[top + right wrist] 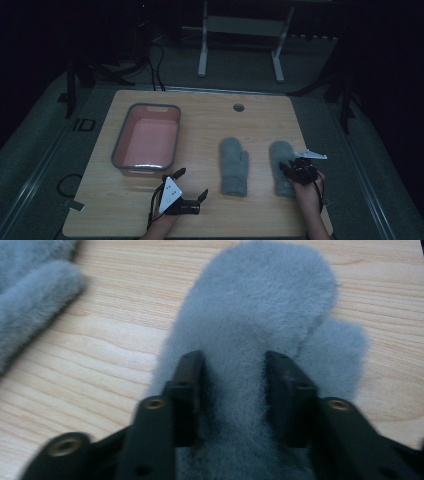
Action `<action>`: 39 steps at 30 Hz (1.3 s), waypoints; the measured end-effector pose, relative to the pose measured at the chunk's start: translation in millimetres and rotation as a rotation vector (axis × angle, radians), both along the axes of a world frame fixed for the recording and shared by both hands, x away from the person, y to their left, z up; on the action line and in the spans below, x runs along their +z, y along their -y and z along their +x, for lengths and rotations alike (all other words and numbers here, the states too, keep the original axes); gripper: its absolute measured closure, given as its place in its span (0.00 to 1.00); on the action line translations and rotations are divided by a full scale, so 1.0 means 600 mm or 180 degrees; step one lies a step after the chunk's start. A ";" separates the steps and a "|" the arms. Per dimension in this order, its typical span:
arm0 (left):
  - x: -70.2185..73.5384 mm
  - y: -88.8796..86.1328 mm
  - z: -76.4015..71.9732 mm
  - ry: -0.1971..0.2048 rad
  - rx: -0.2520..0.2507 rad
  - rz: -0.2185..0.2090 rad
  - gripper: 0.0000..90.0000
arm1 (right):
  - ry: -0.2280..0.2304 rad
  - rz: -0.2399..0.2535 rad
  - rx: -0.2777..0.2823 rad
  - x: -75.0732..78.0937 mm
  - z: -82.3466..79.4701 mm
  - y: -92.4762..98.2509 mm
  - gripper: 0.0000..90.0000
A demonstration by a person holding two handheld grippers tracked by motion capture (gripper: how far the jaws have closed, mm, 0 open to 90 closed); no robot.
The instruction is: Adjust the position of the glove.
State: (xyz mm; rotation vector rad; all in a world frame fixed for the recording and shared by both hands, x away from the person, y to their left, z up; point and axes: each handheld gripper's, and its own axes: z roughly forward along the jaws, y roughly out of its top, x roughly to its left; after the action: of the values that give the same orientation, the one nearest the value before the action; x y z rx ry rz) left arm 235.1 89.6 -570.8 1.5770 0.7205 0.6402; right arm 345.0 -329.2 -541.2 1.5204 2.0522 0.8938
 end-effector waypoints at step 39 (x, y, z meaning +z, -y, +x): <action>0.000 -0.002 0.002 -0.0036 0.0021 -0.0016 0.00 | 0.0214 0.0062 -0.0526 0.070 -0.049 -0.069 0.90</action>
State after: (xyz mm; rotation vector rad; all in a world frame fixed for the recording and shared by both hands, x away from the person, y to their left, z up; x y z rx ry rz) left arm 236.1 90.6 -570.6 1.5754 0.7357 0.6343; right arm 315.7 -287.8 -499.0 1.6208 1.8456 0.8904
